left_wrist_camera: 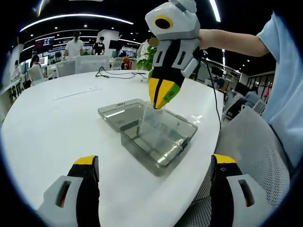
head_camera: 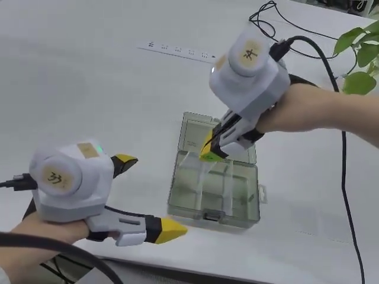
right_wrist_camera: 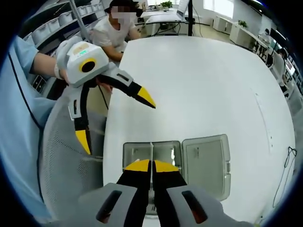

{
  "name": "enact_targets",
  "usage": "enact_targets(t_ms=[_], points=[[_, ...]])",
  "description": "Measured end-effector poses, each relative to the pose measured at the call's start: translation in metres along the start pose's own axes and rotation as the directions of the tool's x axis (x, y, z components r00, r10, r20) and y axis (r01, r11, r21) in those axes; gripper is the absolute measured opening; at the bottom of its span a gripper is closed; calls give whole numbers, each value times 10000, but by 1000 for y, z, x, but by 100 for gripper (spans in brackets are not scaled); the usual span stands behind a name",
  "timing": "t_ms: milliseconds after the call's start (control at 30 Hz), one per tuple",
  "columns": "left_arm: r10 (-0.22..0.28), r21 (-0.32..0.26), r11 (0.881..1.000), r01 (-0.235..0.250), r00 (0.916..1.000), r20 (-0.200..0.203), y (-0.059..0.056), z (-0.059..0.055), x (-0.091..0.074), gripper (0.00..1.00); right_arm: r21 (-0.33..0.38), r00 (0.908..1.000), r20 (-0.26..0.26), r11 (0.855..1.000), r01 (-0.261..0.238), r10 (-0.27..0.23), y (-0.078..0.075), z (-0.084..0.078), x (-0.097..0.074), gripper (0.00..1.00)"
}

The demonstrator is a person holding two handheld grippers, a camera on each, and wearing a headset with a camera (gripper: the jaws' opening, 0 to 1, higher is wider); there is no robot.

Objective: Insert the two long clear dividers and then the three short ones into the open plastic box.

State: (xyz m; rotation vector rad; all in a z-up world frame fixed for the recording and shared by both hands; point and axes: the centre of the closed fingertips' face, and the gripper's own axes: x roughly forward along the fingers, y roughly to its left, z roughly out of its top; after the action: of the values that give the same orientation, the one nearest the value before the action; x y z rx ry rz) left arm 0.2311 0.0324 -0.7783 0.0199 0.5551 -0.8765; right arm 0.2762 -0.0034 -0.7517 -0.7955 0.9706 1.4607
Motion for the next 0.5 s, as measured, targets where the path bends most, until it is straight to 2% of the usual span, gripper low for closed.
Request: enact_targets(t_ms=[267, 433, 500], points=[[-30, -89, 10000, 30, 10000, -25, 1, -1, -1, 98, -79, 9998, -200, 9999, -76, 75, 2, -3, 5, 2], [-72, -136, 9999, 72, 10000, -19, 0, -1, 0, 97, -72, 9999, -122, 10000, 45, -45, 1, 1, 6, 2], [-94, -139, 9999, 94, 10000, -23, -1, -1, 1, 97, -193, 9998, -179, 9998, -1, -3, 6, 2, 9, 2]])
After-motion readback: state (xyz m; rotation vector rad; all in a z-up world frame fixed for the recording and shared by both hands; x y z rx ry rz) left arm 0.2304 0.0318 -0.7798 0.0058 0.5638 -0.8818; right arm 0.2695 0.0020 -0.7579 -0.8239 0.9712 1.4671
